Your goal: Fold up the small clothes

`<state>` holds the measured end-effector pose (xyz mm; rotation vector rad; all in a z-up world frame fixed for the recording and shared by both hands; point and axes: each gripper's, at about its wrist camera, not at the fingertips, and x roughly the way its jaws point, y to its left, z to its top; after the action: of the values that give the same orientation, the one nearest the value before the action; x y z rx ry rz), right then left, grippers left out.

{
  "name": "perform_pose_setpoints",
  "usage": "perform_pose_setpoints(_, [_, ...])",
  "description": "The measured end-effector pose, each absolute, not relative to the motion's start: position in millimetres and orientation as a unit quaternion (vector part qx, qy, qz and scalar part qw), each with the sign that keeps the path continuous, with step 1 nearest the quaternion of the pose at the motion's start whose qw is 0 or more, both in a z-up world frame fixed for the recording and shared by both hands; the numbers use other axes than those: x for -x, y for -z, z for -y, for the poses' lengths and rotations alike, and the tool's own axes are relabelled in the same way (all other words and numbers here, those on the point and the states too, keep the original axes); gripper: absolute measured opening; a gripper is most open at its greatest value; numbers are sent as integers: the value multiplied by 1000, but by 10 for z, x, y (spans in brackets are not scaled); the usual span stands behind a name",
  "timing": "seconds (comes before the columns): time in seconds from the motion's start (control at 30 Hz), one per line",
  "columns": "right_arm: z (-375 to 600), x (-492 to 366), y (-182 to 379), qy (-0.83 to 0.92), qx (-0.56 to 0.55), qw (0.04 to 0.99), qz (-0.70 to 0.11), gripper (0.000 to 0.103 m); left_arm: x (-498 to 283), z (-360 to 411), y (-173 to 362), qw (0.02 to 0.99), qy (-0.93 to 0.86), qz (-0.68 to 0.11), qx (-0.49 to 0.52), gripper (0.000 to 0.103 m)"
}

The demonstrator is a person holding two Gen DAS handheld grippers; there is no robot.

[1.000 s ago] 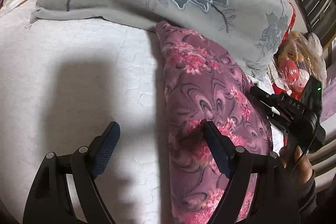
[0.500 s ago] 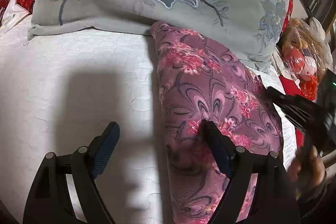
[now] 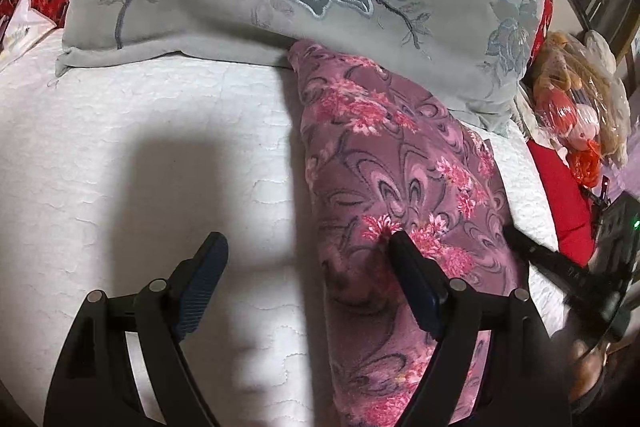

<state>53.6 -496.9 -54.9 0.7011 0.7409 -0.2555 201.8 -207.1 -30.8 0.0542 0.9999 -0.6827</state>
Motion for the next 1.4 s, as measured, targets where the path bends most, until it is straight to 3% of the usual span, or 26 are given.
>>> perform_pose_setpoints(0.03, [4962, -550, 499, 127, -330, 867, -352, 18, -2030, 2044, 292, 826, 317, -466, -23, 83])
perform_pose_setpoints(0.1, [5007, -591, 319, 141, -333, 873, -328, 20, -2082, 1967, 275, 828, 310, -466, -8, 83])
perform_pose_setpoints(0.2, [5168, -764, 223, 127, -373, 869, -298, 46, -2149, 1912, 310, 819, 314, -480, 16, 83])
perform_pose_setpoints(0.23, [5184, -899, 246, 126, -379, 865, -302, 47, -2159, 1915, 324, 817, 314, -483, 17, 83])
perform_pose_setpoints(0.37, [5252, -1350, 478, 156, -364, 843, -363, 46, -2149, 1960, 337, 819, 315, -480, 11, 83])
perform_pose_setpoints(0.4, [5222, -1405, 516, 157, -358, 841, -374, 33, -2142, 1984, 335, 820, 315, -477, 7, 83])
perform_pose_setpoints(0.43, [5203, -1443, 492, 153, -347, 848, -371, 8, -2136, 2000, 338, 823, 313, -475, 1, 83])
perform_pose_setpoints(0.57, [5229, -1308, 289, 148, -340, 880, -297, 5, -2149, 2030, 415, 818, 310, -484, 3, 83])
perform_pose_setpoints(0.67, [5383, -1345, 639, 172, -359, 842, -365, 7, -2114, 2054, 389, 824, 309, -475, -18, 83])
perform_pose_setpoints(0.73, [5348, -1238, 516, 180, -353, 851, -345, 19, -2111, 2037, 345, 825, 308, -473, -26, 83])
perform_pose_setpoints(0.9, [4919, -795, 177, 110, -310, 896, -298, 21, -1962, 1941, 247, 811, 336, -478, -20, 83])
perform_pose_setpoints(1.03, [4713, -692, 577, 101, -254, 884, -378, 19, -1670, 2040, 431, 824, 301, -472, -87, 84])
perform_pose_setpoints(1.07, [4722, -616, 587, 105, -254, 893, -358, 24, -1605, 2026, 408, 831, 294, -463, -96, 84])
perform_pose_setpoints(1.1, [4759, -593, 556, 119, -265, 885, -363, 36, -1563, 1995, 358, 833, 293, -459, -99, 84])
perform_pose_setpoints(1.17, [4809, -512, 469, 131, -298, 873, -363, 31, -1486, 1871, 226, 828, 301, -464, -93, 84])
perform_pose_setpoints(1.3, [4579, -136, 170, 77, -273, 906, -315, 34, -1277, 1691, 248, 812, 311, -487, -84, 84])
perform_pose_setpoints(1.4, [4360, -94, 381, 80, -230, 900, -363, 29, -1122, 1862, 591, 791, 299, -517, -135, 87])
